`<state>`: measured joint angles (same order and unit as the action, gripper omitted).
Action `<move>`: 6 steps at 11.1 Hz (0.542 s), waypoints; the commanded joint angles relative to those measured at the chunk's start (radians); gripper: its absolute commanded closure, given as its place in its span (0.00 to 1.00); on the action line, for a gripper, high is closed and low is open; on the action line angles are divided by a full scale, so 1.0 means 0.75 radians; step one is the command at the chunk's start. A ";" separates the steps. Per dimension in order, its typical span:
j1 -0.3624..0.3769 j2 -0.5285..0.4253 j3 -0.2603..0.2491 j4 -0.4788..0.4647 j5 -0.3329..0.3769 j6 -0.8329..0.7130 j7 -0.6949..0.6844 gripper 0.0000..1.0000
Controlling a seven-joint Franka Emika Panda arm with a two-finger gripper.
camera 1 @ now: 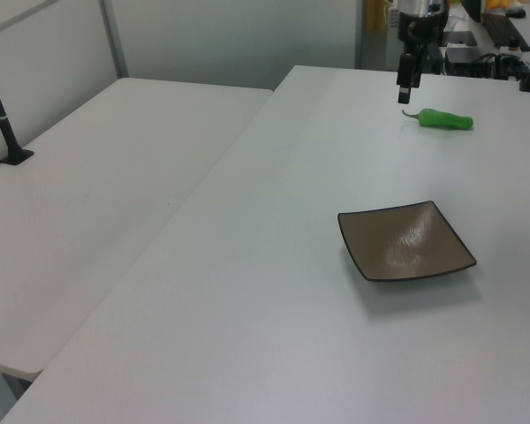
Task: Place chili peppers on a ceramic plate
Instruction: 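Move the open gripper over to the green chili pepper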
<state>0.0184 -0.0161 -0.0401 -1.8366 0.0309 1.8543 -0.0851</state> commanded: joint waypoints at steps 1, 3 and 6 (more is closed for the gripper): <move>0.012 -0.017 0.002 -0.026 -0.047 0.029 -0.005 0.00; 0.012 -0.013 0.002 -0.024 -0.047 0.025 -0.009 0.00; 0.008 -0.013 0.002 -0.026 -0.049 0.025 -0.013 0.00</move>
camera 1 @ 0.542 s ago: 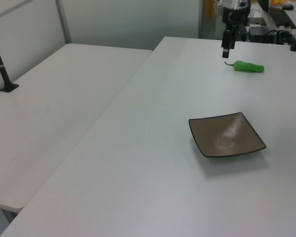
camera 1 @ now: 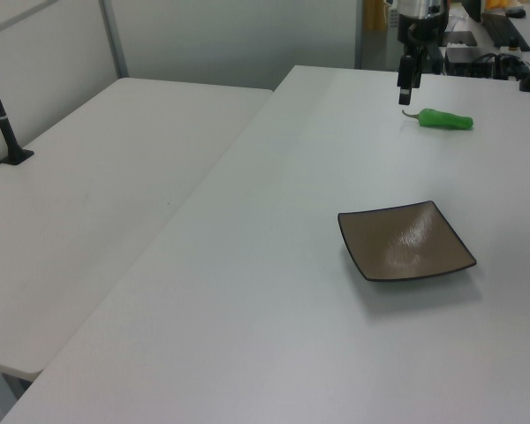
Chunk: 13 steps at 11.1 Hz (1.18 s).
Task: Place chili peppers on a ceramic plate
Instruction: 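Move the open gripper over to the green chili pepper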
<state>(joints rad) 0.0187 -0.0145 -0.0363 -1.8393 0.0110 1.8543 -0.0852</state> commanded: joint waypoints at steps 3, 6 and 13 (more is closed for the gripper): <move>-0.004 -0.011 -0.003 -0.024 -0.106 0.039 -0.030 0.00; -0.031 0.005 -0.064 -0.029 -0.129 0.143 -0.134 0.00; -0.094 0.050 -0.309 -0.033 -0.129 0.250 -0.398 0.00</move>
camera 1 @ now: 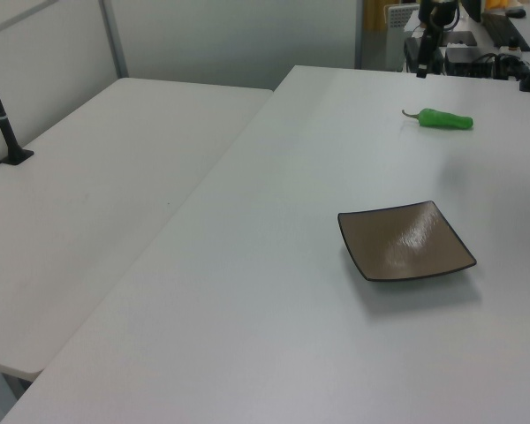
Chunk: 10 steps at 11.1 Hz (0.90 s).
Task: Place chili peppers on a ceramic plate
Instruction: 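Move the open gripper over to the green chili pepper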
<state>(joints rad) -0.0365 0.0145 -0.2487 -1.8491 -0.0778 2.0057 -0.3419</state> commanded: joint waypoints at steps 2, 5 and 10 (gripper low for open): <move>-0.041 0.054 -0.026 -0.017 -0.011 0.089 -0.057 0.00; -0.084 0.126 -0.026 -0.009 -0.011 0.154 -0.057 0.00; -0.197 0.285 -0.026 -0.007 -0.015 0.328 -0.060 0.00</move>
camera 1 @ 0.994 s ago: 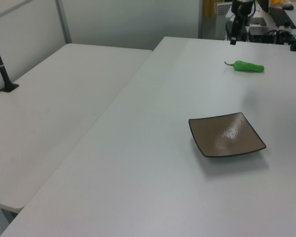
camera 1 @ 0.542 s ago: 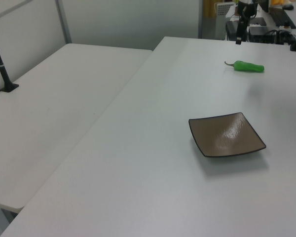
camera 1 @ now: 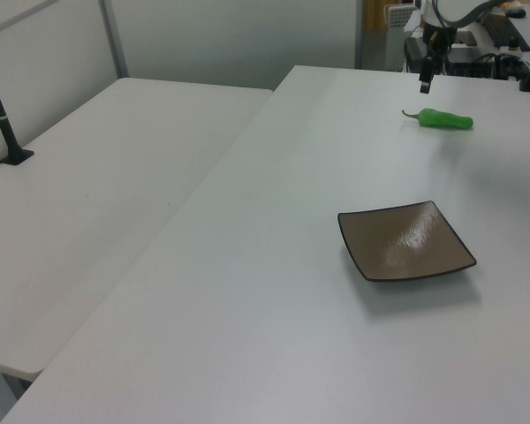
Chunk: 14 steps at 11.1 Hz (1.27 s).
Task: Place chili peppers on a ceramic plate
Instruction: 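Lower the gripper onto the green chili pepper and close it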
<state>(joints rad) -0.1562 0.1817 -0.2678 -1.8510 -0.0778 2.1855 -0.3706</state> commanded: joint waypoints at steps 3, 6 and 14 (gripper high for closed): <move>-0.090 0.126 -0.001 -0.003 -0.013 0.131 -0.074 0.00; -0.129 0.218 -0.001 0.012 -0.011 0.206 -0.173 0.00; -0.164 0.355 -0.001 0.014 -0.017 0.332 -0.283 0.00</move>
<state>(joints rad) -0.2769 0.4196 -0.2680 -1.8451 -0.0779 2.4019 -0.5443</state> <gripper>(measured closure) 0.000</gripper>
